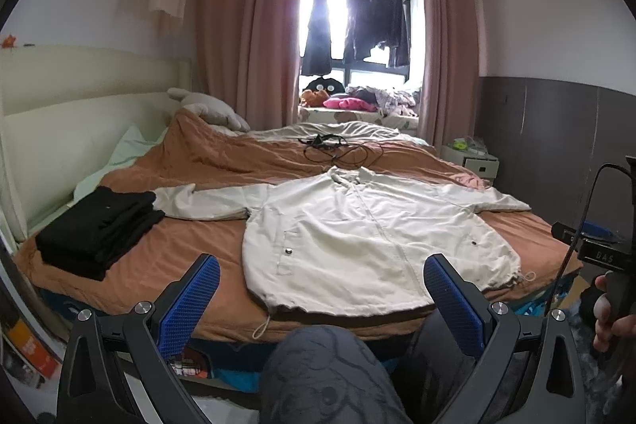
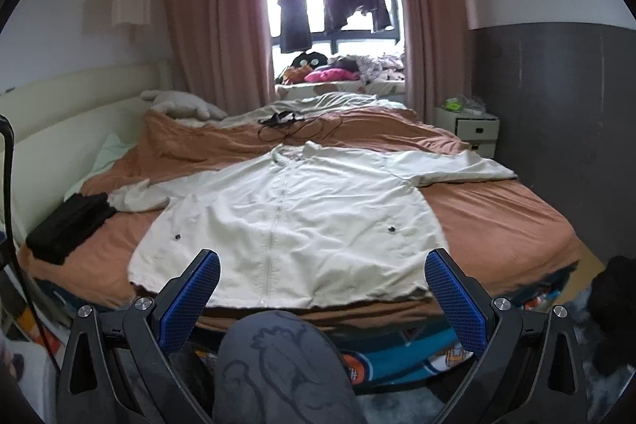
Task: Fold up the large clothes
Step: 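Move both tools toward the cream jacket's sleeve and hem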
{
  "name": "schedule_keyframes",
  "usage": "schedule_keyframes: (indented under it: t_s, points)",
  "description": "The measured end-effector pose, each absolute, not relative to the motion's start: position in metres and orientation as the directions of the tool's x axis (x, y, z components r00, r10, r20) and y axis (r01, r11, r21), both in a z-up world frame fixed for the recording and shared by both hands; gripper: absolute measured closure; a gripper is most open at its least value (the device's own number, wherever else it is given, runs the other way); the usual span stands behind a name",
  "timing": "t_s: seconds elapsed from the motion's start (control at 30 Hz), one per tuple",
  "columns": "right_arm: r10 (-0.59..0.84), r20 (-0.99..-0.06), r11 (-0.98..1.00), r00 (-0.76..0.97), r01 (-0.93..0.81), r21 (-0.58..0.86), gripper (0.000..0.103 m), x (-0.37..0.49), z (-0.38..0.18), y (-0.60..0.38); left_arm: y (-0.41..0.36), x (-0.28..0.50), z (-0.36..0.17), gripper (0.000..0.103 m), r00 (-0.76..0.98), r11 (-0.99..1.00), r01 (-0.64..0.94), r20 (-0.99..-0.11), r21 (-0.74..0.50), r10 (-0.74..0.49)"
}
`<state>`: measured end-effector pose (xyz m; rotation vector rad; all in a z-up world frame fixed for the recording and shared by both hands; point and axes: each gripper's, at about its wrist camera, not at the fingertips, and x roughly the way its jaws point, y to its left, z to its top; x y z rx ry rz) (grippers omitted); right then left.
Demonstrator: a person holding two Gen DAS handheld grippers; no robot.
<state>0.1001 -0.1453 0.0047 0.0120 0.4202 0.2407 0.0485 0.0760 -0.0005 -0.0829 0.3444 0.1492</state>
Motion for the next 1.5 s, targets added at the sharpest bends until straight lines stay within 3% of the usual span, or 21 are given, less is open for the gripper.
schedule_keyframes:
  t_s: [0.7, 1.07, 1.33, 1.5]
  points:
    - [0.36, -0.508, 0.929, 0.782, -0.352, 0.116, 0.0, 0.27, -0.019, -0.025, 0.185, 0.199, -0.032, 0.0, 0.827, 0.954, -0.288, -0.525, -0.088, 0.201]
    - [0.473, -0.526, 0.873, 0.706, -0.455, 0.175, 0.001, 0.359, -0.029, 0.064, 0.275, 0.264, -0.052, 0.013, 0.76, 0.903, -0.42, -0.58, -0.093, 0.294]
    - [0.547, -0.562, 0.828, 0.62, -0.498, 0.257, 0.012, 0.418, -0.044, 0.133, 0.341, 0.314, -0.067, 0.024, 0.712, 0.875, -0.476, -0.621, -0.085, 0.327]
    - [0.562, -0.608, 0.811, 0.56, -0.517, 0.274, 0.031, 0.447, -0.063, 0.174, 0.376, 0.348, -0.081, 0.035, 0.674, 0.858, -0.506, -0.662, -0.089, 0.328]
